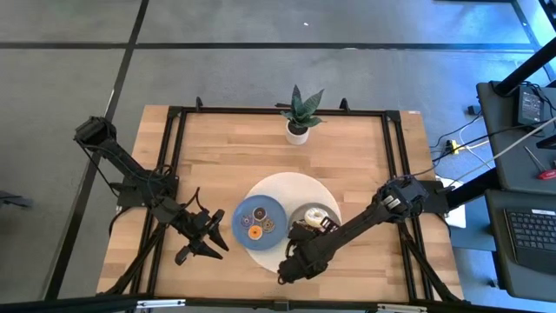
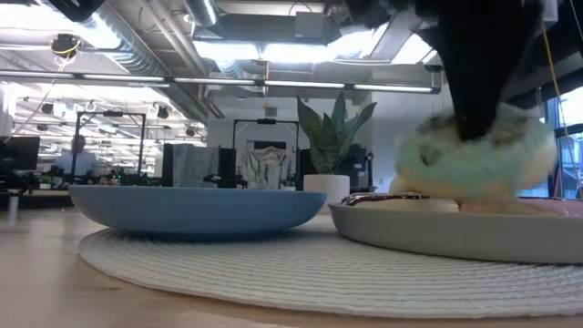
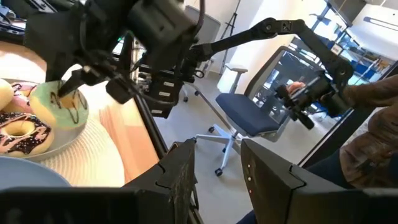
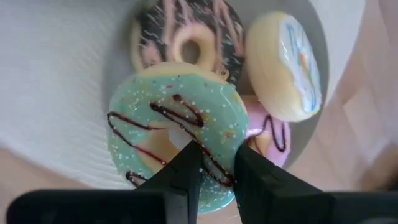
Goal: Pick & Place donuts
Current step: Put the large green donut on the gray plate
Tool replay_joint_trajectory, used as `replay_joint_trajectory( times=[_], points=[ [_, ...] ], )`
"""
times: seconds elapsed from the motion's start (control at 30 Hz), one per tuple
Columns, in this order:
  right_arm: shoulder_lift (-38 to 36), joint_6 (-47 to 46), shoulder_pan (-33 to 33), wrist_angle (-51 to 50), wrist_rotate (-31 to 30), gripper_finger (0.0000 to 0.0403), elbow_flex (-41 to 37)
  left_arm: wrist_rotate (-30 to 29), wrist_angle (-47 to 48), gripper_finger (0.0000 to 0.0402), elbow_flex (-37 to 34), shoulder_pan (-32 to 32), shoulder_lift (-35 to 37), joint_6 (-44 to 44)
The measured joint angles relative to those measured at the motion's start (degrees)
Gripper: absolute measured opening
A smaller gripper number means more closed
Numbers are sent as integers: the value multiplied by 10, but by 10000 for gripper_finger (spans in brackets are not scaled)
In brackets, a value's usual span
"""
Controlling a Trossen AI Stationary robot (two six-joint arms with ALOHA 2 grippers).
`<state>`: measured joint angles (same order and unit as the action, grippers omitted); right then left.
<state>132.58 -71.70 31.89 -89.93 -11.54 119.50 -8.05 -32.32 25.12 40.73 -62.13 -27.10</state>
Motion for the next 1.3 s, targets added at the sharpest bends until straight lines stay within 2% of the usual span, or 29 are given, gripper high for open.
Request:
replay_joint_trajectory(
  times=[0.33, 0.83, 0.93, 1.3],
  points=[
    [0, -19, 0, 19, 16, 81, -44, -15, 0, 128, 0, 0, 0, -1],
    [0, -15, 0, 42, 16, 83, -45, -15, 0, 128, 0, 0, 0, 4],
    [0, -15, 0, 42, 16, 96, -45, -15, 0, 127, 0, 0, 0, 4],
    [0, -14, 0, 37, 22, 191, -45, -30, 0, 127, 0, 0, 0, 4]
  ],
)
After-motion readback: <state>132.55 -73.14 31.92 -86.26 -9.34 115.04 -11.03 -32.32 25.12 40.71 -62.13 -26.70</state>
